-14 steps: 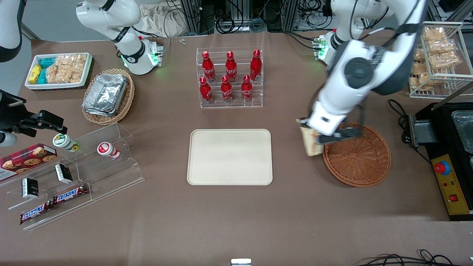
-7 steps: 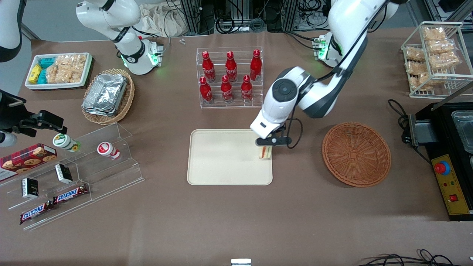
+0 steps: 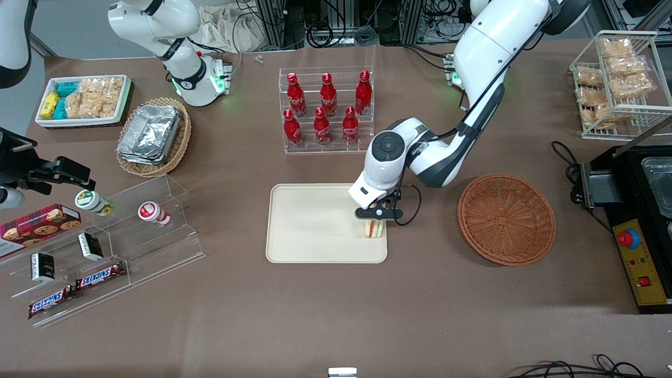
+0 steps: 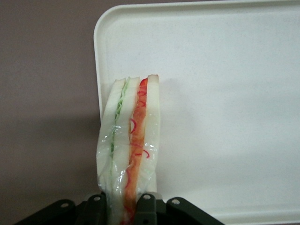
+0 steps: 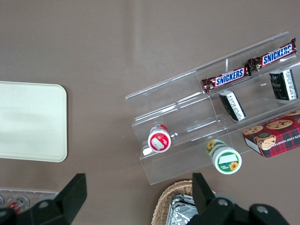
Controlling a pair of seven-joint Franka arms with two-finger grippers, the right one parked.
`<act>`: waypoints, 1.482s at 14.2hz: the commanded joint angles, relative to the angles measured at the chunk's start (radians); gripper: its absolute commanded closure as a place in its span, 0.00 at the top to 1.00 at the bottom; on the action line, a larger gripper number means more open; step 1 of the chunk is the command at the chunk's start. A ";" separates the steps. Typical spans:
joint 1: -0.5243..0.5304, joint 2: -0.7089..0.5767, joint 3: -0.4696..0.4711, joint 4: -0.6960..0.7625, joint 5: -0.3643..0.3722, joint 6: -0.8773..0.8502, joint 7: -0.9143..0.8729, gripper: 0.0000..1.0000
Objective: Place sandwich from basket to tray
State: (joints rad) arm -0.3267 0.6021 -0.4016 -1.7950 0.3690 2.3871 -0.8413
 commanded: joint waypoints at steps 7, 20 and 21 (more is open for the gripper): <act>-0.023 -0.018 0.004 0.236 0.051 -0.147 -0.237 1.00; 0.368 -0.312 -0.003 0.319 -0.290 -0.601 0.250 1.00; 0.391 -0.352 0.003 0.316 -0.320 -0.662 0.342 1.00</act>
State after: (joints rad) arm 0.0105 0.3284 -0.3913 -1.4664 0.1120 1.8225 -0.6336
